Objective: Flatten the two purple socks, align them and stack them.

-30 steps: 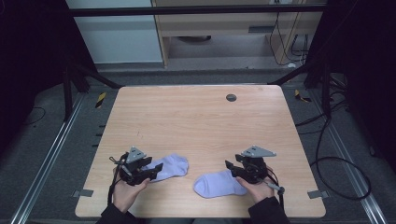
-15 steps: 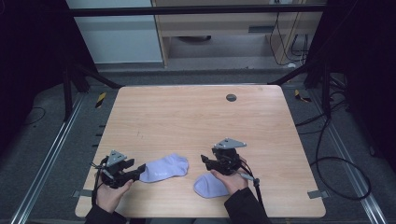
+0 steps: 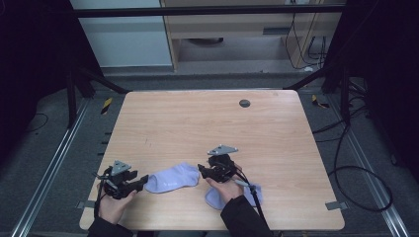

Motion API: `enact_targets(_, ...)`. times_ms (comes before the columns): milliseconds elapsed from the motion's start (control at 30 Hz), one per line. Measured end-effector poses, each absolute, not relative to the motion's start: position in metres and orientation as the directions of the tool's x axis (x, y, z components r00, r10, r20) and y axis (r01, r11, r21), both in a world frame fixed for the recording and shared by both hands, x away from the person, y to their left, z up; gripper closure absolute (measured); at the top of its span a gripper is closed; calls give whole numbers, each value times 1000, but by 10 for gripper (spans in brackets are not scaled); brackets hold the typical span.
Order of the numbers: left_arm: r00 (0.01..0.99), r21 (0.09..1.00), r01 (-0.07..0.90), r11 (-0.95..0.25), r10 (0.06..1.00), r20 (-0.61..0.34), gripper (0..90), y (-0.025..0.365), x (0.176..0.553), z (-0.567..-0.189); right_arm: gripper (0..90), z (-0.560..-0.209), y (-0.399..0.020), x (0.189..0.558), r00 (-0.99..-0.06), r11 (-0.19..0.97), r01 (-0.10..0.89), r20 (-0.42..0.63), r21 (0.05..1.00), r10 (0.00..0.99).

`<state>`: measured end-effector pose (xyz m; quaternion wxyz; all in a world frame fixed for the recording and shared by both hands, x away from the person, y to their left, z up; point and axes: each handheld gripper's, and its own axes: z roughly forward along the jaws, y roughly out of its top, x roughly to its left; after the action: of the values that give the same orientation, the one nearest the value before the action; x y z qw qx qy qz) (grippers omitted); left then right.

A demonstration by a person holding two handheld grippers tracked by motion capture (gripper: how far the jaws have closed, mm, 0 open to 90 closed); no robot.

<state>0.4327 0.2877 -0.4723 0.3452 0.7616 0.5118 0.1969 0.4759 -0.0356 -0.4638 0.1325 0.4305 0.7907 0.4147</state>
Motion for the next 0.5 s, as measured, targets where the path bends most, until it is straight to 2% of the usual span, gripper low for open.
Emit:
enact_targets(300,404,691,677,-253,913,-61,550,284,436,-481,542,-475,-9,482,-607,336,594,133,731,784)
enact_targets(500,408,665,701,-257,909,-79,628,283,440,-488,570,-487,2,488,-611,372,604,109,705,784)
